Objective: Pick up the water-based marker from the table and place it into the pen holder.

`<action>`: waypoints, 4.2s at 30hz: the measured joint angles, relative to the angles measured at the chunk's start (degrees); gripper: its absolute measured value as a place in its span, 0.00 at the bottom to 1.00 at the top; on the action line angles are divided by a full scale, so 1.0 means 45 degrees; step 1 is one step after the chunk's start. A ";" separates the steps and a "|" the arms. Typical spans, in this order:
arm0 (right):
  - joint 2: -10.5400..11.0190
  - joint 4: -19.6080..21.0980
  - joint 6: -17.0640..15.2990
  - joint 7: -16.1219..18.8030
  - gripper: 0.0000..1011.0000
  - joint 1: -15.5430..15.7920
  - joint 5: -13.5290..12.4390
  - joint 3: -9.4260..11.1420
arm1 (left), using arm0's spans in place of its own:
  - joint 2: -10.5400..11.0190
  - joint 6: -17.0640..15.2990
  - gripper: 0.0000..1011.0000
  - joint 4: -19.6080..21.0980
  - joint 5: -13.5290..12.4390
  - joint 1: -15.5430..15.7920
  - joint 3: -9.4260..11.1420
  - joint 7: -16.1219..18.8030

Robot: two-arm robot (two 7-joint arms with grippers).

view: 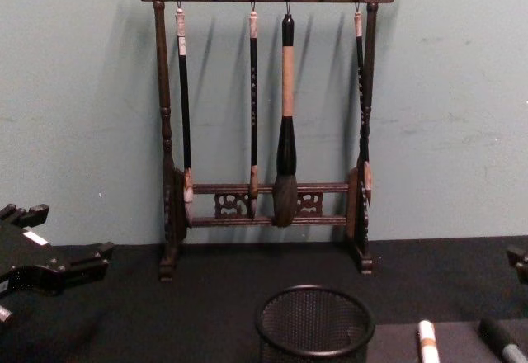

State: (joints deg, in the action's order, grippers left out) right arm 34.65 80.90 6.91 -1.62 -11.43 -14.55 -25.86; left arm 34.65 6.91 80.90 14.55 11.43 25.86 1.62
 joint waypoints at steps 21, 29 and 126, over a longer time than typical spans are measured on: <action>0.0000 0.0001 0.0000 0.0001 0.99 -0.0001 0.0000 0.0000 | 0.0001 0.0000 0.99 0.0000 -0.0001 0.0000 0.0000 -0.0001; 0.0000 0.0000 -0.0001 0.0000 0.99 0.0000 0.0000 0.0000 | 0.0000 0.0000 0.99 0.0000 -0.0001 0.0001 0.0000 0.0000; -0.2905 0.1148 -0.9139 0.2192 0.99 -0.0796 -0.0296 0.0162 | 0.0000 0.0001 0.99 0.0000 0.0000 0.0001 0.0000 0.0000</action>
State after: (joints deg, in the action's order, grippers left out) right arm 21.57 86.06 -34.22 8.24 -15.01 -15.88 -25.13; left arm 34.64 6.91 80.90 14.55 11.43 25.86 1.62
